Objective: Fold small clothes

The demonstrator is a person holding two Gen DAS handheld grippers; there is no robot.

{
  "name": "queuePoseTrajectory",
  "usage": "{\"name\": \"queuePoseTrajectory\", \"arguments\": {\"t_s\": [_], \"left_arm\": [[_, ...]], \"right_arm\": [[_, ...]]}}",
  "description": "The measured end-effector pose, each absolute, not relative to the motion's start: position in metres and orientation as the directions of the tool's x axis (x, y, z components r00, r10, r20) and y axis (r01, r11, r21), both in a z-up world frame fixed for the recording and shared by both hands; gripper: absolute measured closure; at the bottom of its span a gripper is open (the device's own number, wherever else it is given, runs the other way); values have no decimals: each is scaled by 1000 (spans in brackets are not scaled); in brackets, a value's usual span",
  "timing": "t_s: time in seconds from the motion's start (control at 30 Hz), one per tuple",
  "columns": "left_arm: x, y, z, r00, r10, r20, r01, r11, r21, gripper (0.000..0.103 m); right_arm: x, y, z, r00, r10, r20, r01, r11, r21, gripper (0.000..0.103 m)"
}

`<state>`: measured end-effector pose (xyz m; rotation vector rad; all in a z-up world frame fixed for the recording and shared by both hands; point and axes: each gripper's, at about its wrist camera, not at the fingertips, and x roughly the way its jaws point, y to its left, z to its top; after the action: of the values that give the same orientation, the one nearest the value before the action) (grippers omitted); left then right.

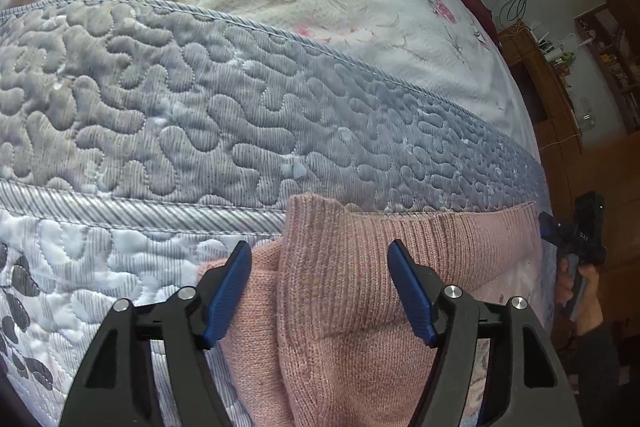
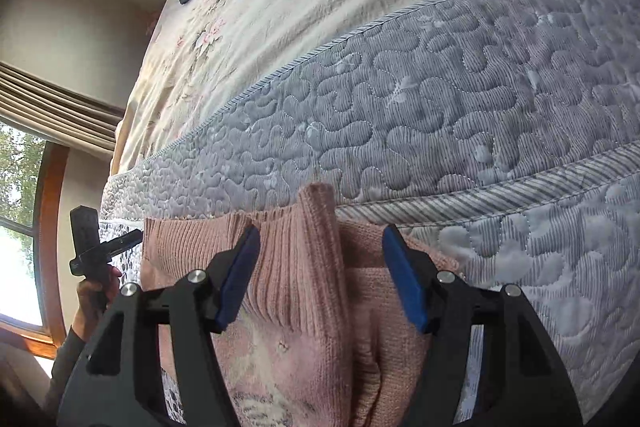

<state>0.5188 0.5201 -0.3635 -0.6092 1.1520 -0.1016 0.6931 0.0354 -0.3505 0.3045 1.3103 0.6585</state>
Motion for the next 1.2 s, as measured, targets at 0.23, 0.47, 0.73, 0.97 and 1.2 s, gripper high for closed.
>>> {"name": "queuePoseTrajectory", "arguments": {"t_s": [0.23,0.47,0.73,0.97,1.2], "left_arm": [[508,522,-363,517,-386,-764,-220,803,-554,93],[501,540,-340,645,-346,-682,-234,760,-606,94],[519,543,-395,486,-351,-801,-393,730,-559,90],[492,530,-333,649,-399,-648,-208,726,-656,77],[506,514,-401,483,-459,-745,-289,719,-631,93]], "right_arm": [[680,44,-341,167,567,-807,-374,794,480,94],[679,19,-322,316,548,-775,-330,829,452,96],[690,25,-370,279,438,-855,-251,892,375,85],[657,8,-318,409,534,-740,-283,845,453,67],[659,11,-376,232,557,-798,-218,829,515,99]]}}
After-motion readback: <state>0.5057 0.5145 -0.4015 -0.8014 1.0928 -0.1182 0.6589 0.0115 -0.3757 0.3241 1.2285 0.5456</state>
